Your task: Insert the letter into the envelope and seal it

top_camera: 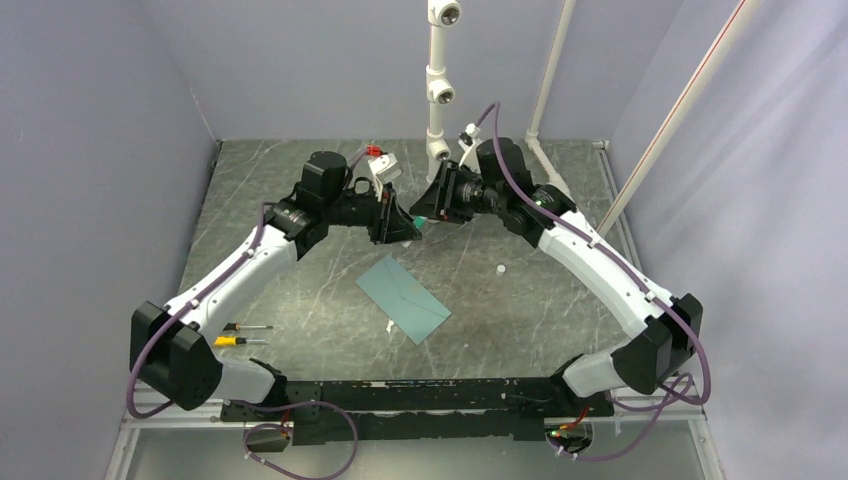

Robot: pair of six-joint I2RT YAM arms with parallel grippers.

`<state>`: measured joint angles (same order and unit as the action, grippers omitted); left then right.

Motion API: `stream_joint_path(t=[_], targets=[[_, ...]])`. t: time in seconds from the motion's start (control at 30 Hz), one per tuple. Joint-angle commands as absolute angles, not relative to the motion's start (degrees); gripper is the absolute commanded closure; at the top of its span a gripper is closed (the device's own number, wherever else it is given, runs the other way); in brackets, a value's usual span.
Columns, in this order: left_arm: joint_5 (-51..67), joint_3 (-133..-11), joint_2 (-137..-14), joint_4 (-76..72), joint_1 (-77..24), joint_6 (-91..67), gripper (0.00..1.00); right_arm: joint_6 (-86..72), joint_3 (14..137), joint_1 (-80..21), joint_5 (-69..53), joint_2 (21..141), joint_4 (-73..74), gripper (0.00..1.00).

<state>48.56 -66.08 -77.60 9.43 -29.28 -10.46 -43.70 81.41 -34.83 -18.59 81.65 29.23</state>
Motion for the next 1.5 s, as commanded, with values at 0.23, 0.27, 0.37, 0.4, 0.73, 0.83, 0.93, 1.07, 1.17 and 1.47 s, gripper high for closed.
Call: stream_joint_path(t=[0.23, 0.27, 0.37, 0.4, 0.73, 0.83, 0.93, 1.07, 1.17, 1.47], targets=[[64.8, -76.8, -75.9, 33.7, -29.5, 7.2, 0.98, -17.3, 77.8, -30.7, -41.8, 72.2, 19.1, 0.32], [66.5, -76.6, -75.6, 33.2, -29.5, 6.6, 0.98, -14.8, 78.1, -30.7, -44.0, 72.5, 20.8, 0.32], [69.2, -76.0, -74.4, 31.9, -29.5, 5.3, 0.97, -10.1, 79.3, -30.7, -52.1, 73.9, 24.3, 0.34], [69.6, -76.1, -74.2, 31.9, -29.5, 5.3, 0.97, -9.3, 79.8, -30.7, -54.6, 74.5, 24.7, 0.35], [59.8, -75.5, -73.6, 29.3, -29.5, 2.1, 0.98, -24.6, 80.3, -30.9, -43.3, 76.4, 17.8, 0.41], [50.3, -73.4, -73.3, 23.8, -29.5, -4.6, 0.98, -33.4, 80.0, -34.7, -26.3, 75.9, 16.5, 0.44], [46.7, -71.9, -73.6, 18.4, -29.5, -10.2, 0.98, -37.1, 82.3, -41.2, -11.6, 76.2, 19.0, 0.44], [45.0, -69.8, -73.4, 12.3, -29.5, -15.6, 0.97, -39.7, 83.7, -41.6, -6.3, 77.5, 21.0, 0.59], [44.1, -68.7, -73.0, 9.5, -29.5, -18.2, 0.98, -39.3, 84.2, -41.6, -8.7, 77.8, 20.4, 0.73], [42.5, -67.2, -72.2, 5.6, -29.5, -21.9, 0.97, -38.9, 86.2, -41.5, -9.0, 79.5, 24.3, 0.57]])
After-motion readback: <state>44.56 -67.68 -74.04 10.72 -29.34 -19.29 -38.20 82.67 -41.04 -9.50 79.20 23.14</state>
